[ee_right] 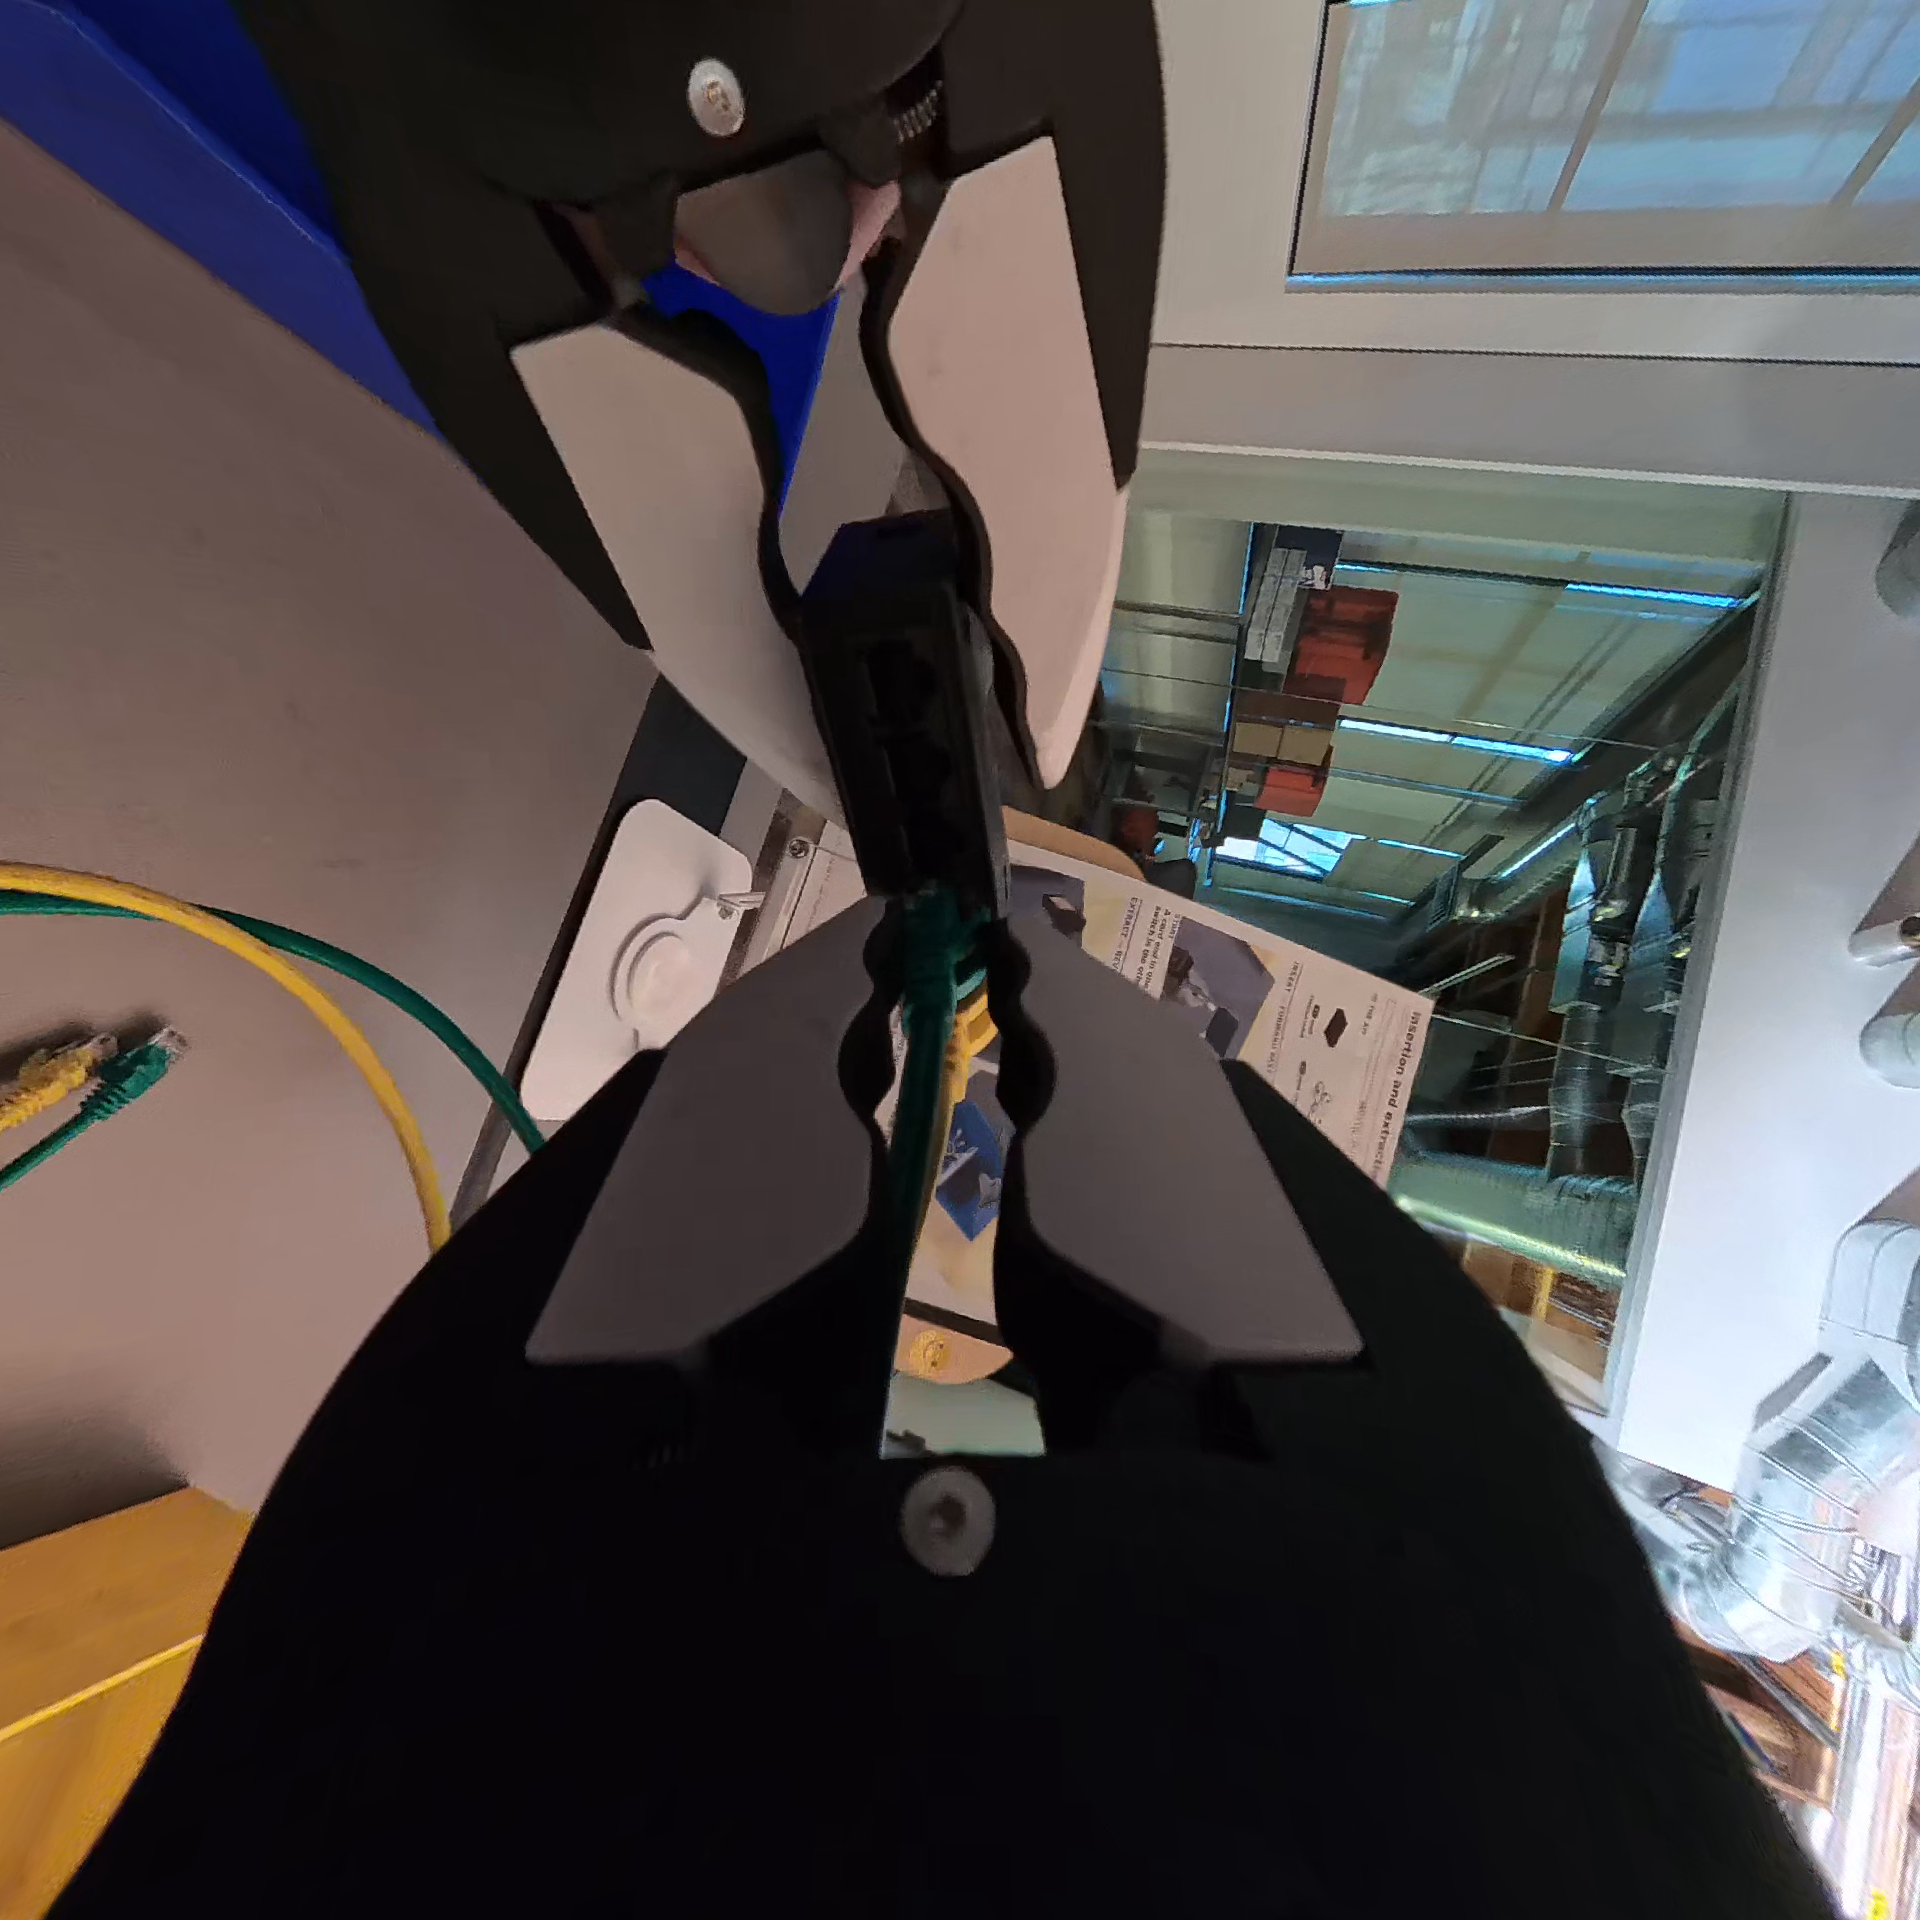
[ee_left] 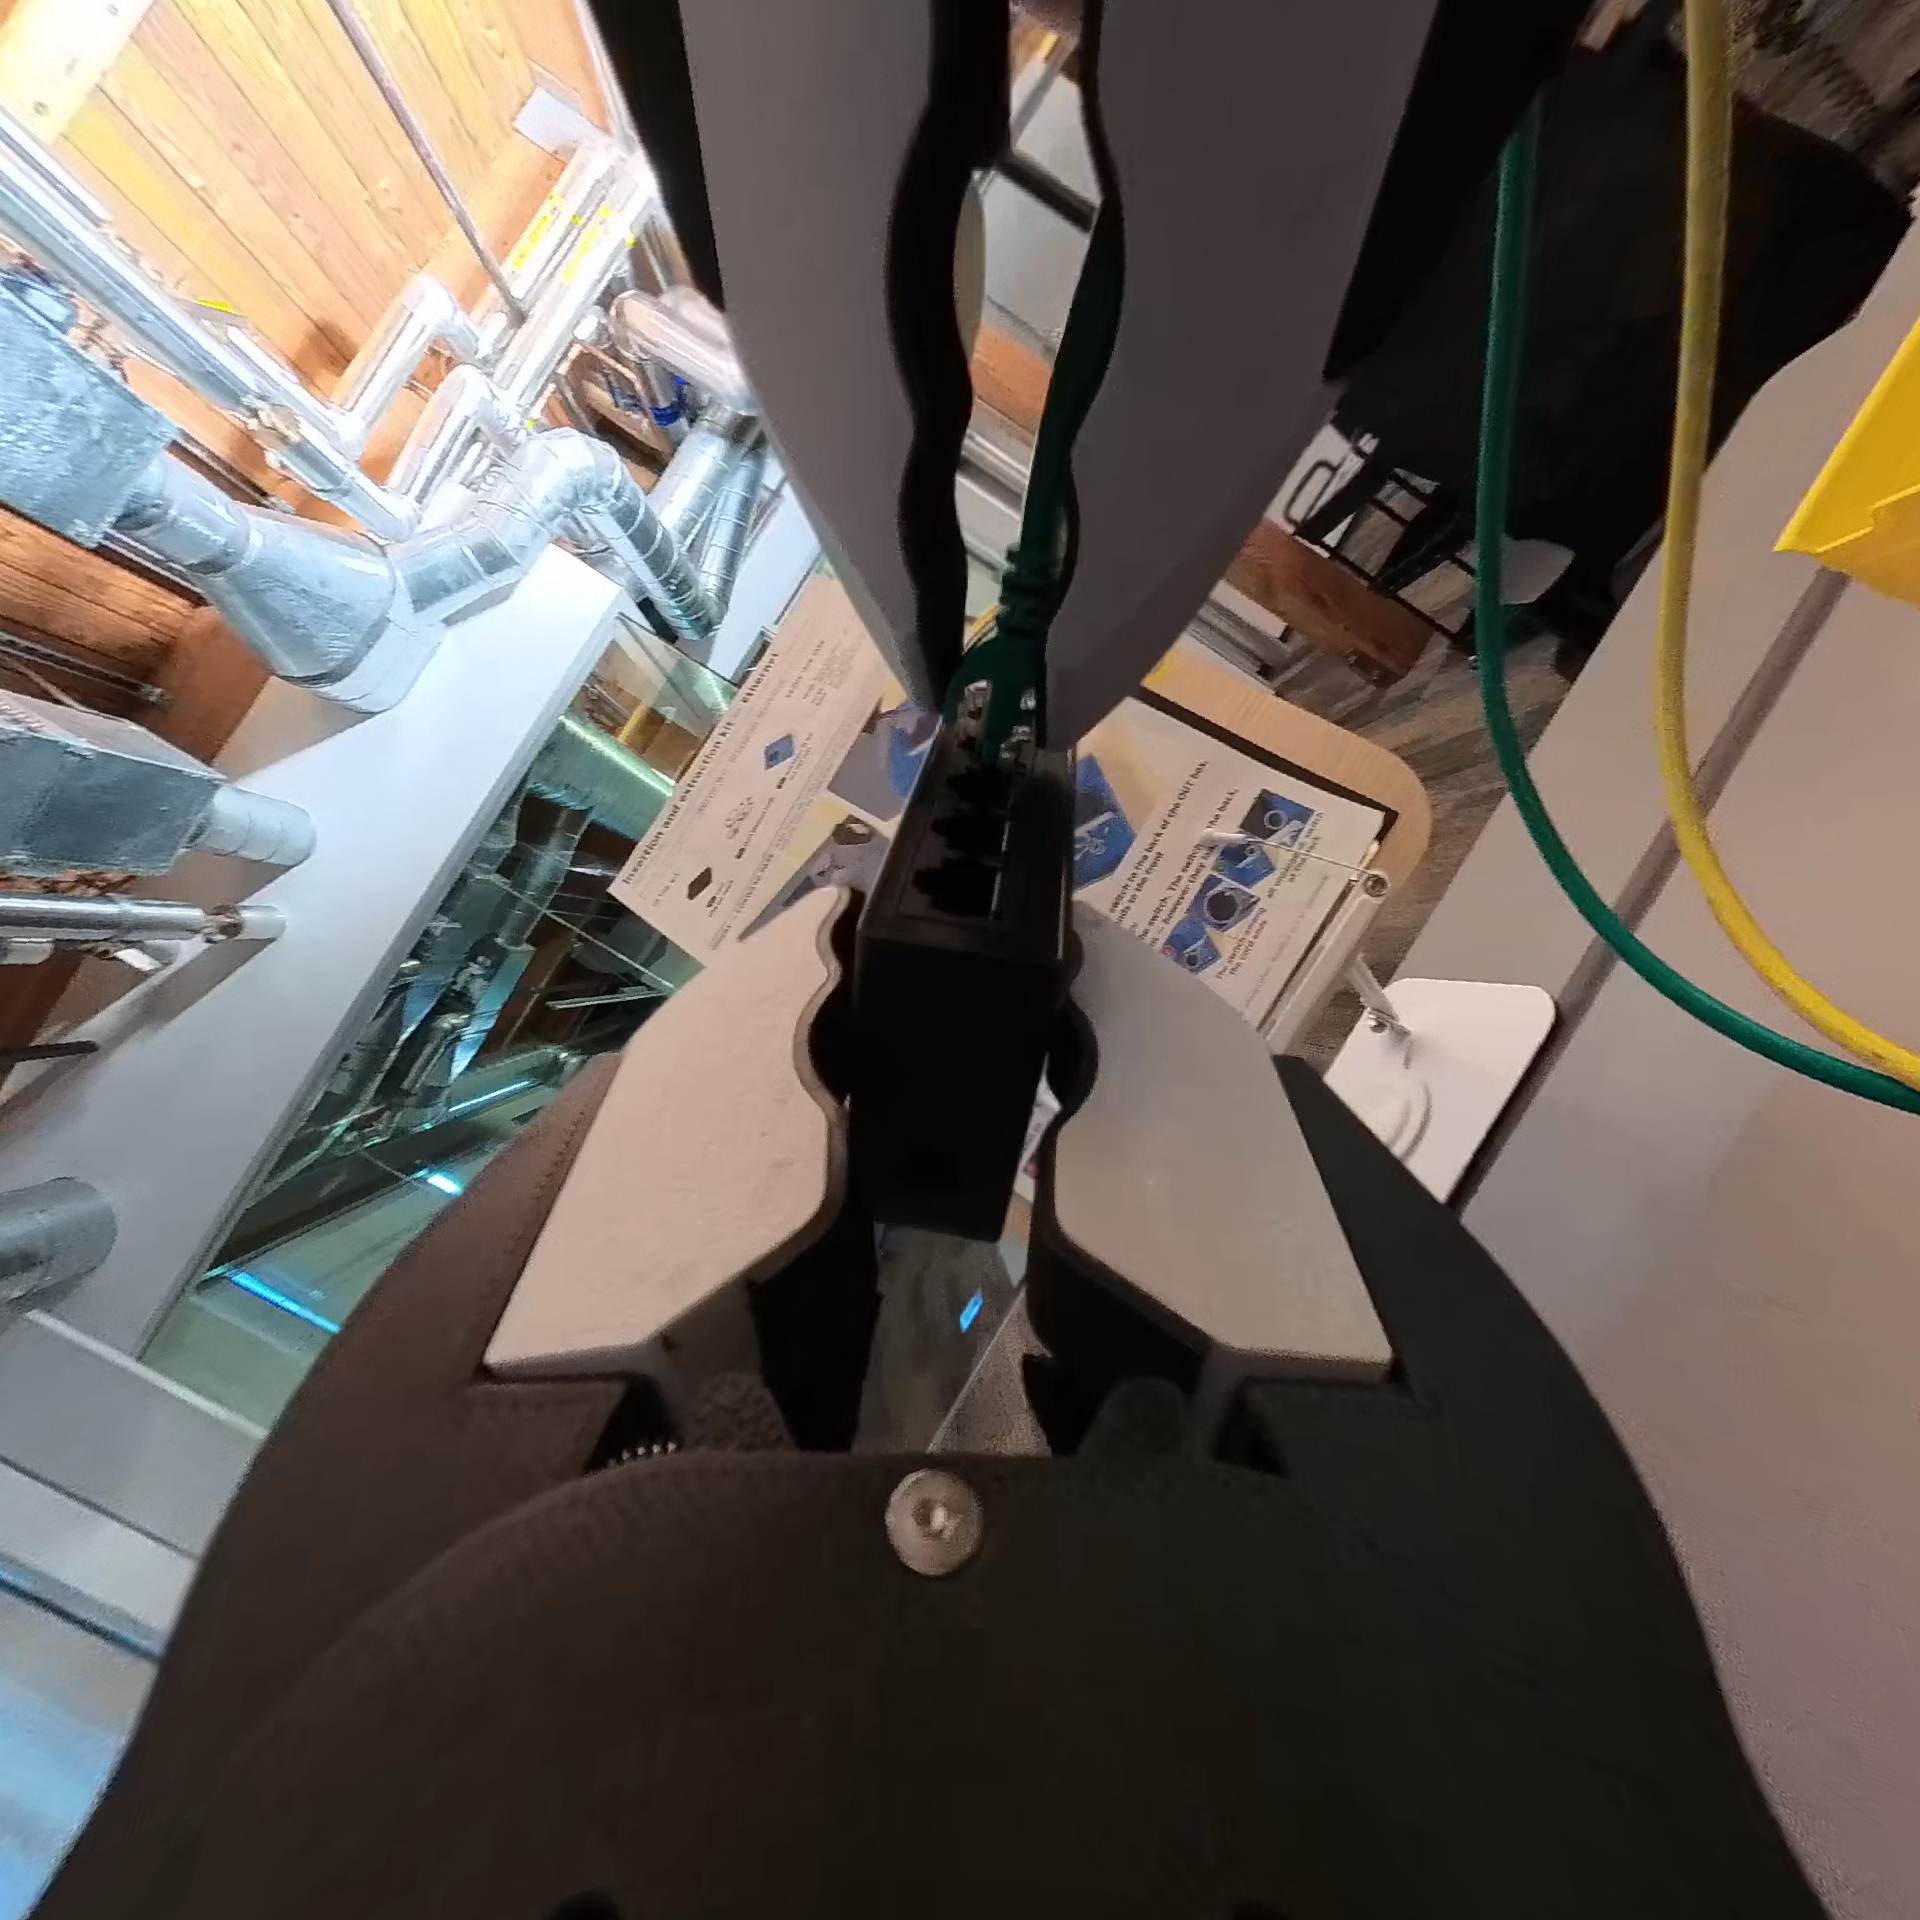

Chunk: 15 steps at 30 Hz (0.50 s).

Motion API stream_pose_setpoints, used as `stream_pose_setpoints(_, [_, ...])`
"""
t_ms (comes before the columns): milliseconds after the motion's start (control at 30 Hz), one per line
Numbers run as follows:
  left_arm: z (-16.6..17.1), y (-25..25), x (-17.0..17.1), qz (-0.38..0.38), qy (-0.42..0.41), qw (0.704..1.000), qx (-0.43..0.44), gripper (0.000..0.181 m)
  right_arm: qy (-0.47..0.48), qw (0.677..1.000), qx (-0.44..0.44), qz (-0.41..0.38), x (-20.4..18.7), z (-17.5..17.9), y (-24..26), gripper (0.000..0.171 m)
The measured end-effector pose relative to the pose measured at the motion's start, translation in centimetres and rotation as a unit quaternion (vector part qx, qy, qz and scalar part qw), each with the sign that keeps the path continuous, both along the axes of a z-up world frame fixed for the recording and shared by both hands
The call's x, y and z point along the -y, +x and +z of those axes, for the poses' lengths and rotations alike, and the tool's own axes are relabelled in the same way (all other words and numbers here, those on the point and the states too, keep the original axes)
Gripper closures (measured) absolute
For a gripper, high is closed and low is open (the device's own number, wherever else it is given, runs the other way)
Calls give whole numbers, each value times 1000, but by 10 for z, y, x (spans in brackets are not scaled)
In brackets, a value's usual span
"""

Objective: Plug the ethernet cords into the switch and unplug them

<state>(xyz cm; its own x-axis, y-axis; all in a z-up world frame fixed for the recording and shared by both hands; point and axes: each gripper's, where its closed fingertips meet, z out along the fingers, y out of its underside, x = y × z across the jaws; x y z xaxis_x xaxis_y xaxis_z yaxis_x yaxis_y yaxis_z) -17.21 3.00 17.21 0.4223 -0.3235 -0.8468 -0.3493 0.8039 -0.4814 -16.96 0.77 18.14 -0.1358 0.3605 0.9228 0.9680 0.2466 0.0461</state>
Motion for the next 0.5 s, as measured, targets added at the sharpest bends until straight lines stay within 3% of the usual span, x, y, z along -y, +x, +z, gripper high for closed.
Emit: stream_pose_setpoints(500, [0, 0, 2, -8, -20, 1000, 0, 150, -100, 990, 92, -46, 1, -3, 1, 157])
